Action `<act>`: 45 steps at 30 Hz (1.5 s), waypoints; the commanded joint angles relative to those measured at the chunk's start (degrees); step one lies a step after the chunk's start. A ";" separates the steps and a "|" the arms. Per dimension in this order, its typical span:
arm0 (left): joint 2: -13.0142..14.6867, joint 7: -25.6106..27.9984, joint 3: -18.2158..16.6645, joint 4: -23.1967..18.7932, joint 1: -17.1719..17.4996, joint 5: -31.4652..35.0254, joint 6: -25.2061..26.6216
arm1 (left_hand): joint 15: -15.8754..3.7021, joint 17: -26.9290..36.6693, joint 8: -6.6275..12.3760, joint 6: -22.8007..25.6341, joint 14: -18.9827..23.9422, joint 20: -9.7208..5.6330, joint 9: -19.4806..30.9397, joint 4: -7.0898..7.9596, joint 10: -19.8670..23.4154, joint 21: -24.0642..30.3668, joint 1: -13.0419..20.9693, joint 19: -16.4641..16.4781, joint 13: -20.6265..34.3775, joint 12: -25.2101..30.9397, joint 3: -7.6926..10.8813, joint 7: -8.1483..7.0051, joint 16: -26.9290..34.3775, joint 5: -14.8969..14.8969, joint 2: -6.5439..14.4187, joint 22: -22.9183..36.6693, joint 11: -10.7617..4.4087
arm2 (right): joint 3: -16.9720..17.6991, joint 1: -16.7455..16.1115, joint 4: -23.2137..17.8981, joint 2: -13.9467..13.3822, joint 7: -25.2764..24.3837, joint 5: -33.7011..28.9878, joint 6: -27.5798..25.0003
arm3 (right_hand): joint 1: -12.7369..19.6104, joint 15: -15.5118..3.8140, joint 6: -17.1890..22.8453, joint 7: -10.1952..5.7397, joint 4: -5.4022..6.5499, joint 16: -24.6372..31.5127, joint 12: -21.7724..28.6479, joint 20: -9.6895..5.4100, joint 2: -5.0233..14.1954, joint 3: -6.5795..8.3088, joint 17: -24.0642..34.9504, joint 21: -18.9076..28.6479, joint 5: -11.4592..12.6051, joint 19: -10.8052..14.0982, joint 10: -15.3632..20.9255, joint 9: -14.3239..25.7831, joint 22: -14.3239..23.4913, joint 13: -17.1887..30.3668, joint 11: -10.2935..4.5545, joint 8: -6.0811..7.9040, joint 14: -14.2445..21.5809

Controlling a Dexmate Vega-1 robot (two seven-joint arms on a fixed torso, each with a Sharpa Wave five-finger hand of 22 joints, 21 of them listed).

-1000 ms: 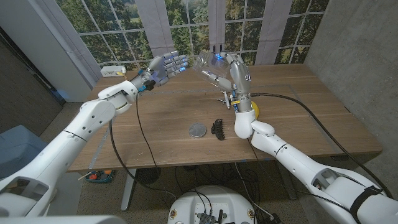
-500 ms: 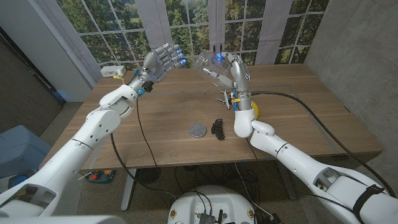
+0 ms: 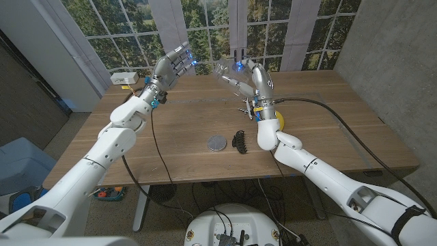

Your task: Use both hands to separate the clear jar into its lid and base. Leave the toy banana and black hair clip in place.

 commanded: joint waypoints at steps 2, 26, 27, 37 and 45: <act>-1.13 4.91 1.13 2.96 -0.07 10.17 -8.78 | -0.31 0.23 -0.07 -1.56 -1.88 -0.06 -0.10 0.69 -2.65 0.11 -1.81 -1.65 -0.14 -0.12 0.06 -1.23 0.23 -0.33 1.01 0.08 -0.91 | -0.53 -1.22 -4.36 -2.12 6.95 -0.29 -8.04 | 11.78 -8.95 17.02 -12.27 4.22 0.23 -0.12 -1.96 11.09 5.39 0.14 0.32 0.47 0.47 12.79 2.45 0.10 -0.22 -12.17 1.34 1.38; -0.30 6.70 1.87 2.49 0.32 12.02 -9.99 | -1.41 -0.02 -0.01 -3.30 -6.93 -1.77 -0.32 0.98 -6.40 0.13 -4.89 -5.49 -0.41 0.00 -0.08 -2.66 0.04 -0.43 2.18 0.00 -1.41 | -3.71 -0.73 -5.84 -5.90 14.10 -4.28 -17.56 | 11.76 -8.94 17.15 -12.52 4.21 0.10 -0.52 -1.41 10.75 5.56 0.00 0.29 0.67 0.69 13.05 1.54 0.06 -0.84 -12.29 0.85 1.49; -0.21 6.84 1.91 2.40 0.31 12.18 -9.85 | -1.53 -0.03 0.00 -3.36 -7.11 -1.84 -0.32 0.98 -6.47 0.15 -5.00 -5.55 -0.41 0.02 -0.10 -2.64 0.03 -0.43 2.19 0.00 -1.42 | -3.79 -0.76 -5.84 -6.03 14.30 -4.23 -17.65 | 11.75 -8.94 17.14 -12.51 4.21 0.08 -0.52 -1.44 10.75 5.56 -0.02 0.28 0.67 0.67 13.06 1.51 0.06 -0.83 -12.31 0.83 1.47; 0.65 7.29 2.04 0.72 0.94 12.45 -8.92 | -1.37 -0.12 0.03 -3.67 -7.62 -1.88 -0.35 0.83 -6.75 0.19 -5.42 -6.13 -0.44 0.18 -0.09 -2.71 0.12 -0.40 2.32 -0.01 -1.24 | -5.03 -1.29 -5.07 -6.87 14.62 -4.97 -18.46 | 11.69 -8.95 17.24 -12.52 4.24 -0.16 -0.70 -1.21 10.63 5.68 -0.19 0.26 0.72 0.81 13.19 1.07 0.04 -1.12 -12.39 0.63 1.38; 1.57 8.15 1.77 -1.16 1.96 13.12 -8.22 | -1.48 -0.17 0.04 -3.85 -7.75 -1.95 -0.36 0.73 -6.77 0.28 -5.66 -6.23 -0.46 0.29 -0.10 -2.67 0.20 -0.39 2.35 -0.02 -1.10 | -5.89 -1.44 -3.42 -6.88 14.57 -4.92 -18.75 | 11.46 -8.89 17.49 -12.80 4.33 -0.60 -1.02 -0.94 10.49 5.79 -0.50 0.19 0.75 0.77 13.28 0.52 0.03 -1.65 -12.40 0.42 1.13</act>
